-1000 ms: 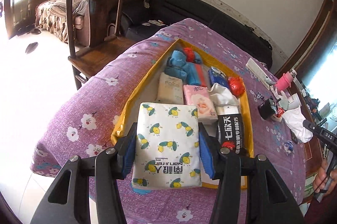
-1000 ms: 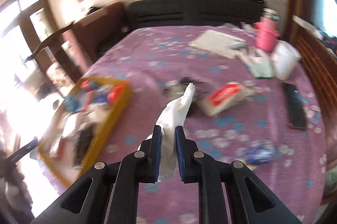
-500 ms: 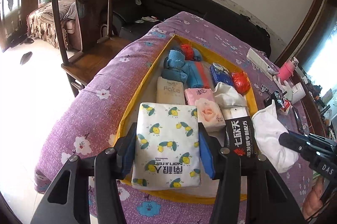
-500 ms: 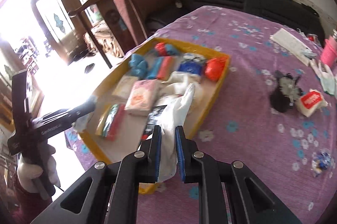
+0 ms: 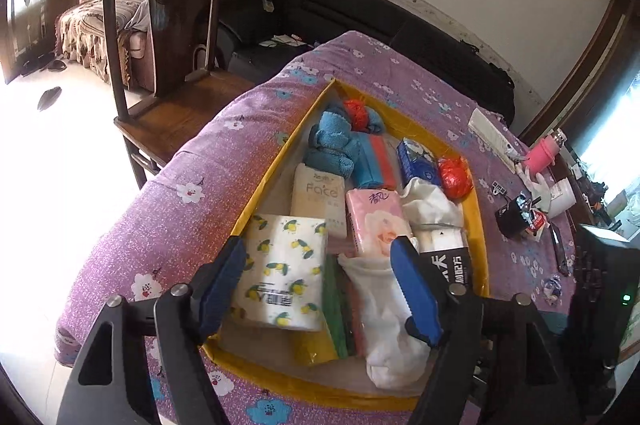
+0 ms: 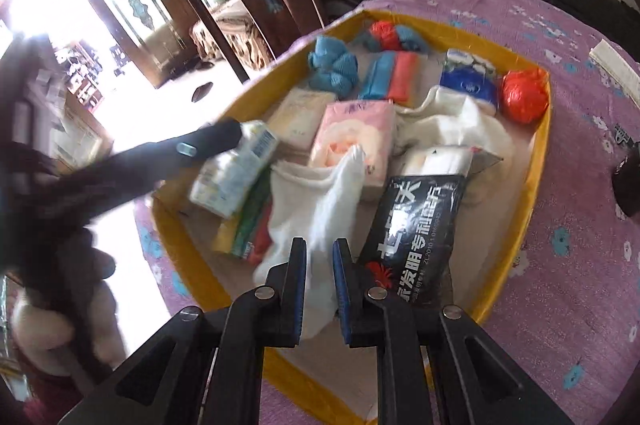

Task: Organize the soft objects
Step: 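Place lemon pack in tray with left tool while right tool drops white bag there, then move both open tools back over the table toward the remaining packs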

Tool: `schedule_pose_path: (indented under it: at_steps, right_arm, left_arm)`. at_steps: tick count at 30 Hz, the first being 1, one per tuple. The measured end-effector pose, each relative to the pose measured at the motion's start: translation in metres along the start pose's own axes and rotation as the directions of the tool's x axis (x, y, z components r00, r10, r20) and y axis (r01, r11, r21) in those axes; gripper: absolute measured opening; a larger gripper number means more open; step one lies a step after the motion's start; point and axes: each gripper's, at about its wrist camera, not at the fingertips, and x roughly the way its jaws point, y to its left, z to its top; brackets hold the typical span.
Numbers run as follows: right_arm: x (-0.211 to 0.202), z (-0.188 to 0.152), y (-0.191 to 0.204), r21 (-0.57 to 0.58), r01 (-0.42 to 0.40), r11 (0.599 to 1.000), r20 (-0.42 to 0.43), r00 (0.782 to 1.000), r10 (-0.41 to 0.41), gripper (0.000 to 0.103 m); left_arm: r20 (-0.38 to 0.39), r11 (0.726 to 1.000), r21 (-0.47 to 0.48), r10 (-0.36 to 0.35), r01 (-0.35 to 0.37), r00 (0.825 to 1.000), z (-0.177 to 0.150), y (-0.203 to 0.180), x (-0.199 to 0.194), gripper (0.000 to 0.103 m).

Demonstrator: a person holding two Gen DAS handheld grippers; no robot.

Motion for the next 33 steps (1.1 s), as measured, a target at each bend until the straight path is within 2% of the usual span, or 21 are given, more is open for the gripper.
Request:
schedule_pose_path:
  at_steps: [2,4,6,12,17,20,23,27,33]
  right_arm:
    - [0.000,-0.001,-0.005,0.018,-0.021,1.000,-0.006,1.000,0.021,0.016]
    - [-0.009,0.000,-0.010,0.035,-0.037,0.999,0.015,0.999,0.037,0.024]
    - [-0.023,-0.001,-0.014,0.036,-0.038,0.999,0.052,0.998,0.036,0.041]
    - [-0.075,-0.012,-0.032,0.039,0.009,0.999,0.185,0.983,-0.016,0.057]
    - [-0.111,-0.029,-0.068,0.120,0.004,0.993,0.254,0.967,-0.035,0.060]
    - [-0.129,-0.042,-0.096,0.181,0.017,0.983,0.282,0.957,-0.068,0.060]
    - [-0.147,-0.054,-0.130,0.258,0.026,0.966,0.303,0.947,-0.106,0.060]
    - [-0.179,-0.077,-0.182,0.380,0.059,0.923,0.328,0.924,-0.194,0.060]
    - [-0.221,-0.121,-0.263,0.555,0.124,0.822,0.333,0.873,-0.357,0.067]
  left_arm:
    - [0.022,1.000,0.005,-0.005,0.005,1.000,0.000,-0.004,-0.011,0.077]
    - [0.035,1.000,0.002,-0.017,0.017,0.999,-0.001,-0.007,-0.019,0.078]
    - [0.044,1.000,-0.003,-0.028,0.028,0.999,-0.003,-0.010,-0.026,0.078]
    - [0.058,0.998,-0.026,-0.063,0.064,0.996,-0.015,-0.030,-0.043,0.079]
    - [0.050,0.995,0.024,-0.100,0.099,0.994,-0.029,-0.063,-0.047,0.084]
    - [0.017,0.992,0.067,-0.111,0.110,0.994,-0.037,-0.086,-0.041,0.084]
    - [-0.005,0.987,0.100,-0.123,0.123,0.992,-0.045,-0.104,-0.036,0.084]
    - [-0.029,0.979,0.141,-0.143,0.145,0.989,-0.055,-0.124,-0.032,0.084]
    - [-0.106,0.969,0.185,-0.148,0.166,0.983,-0.067,-0.154,-0.008,0.084]
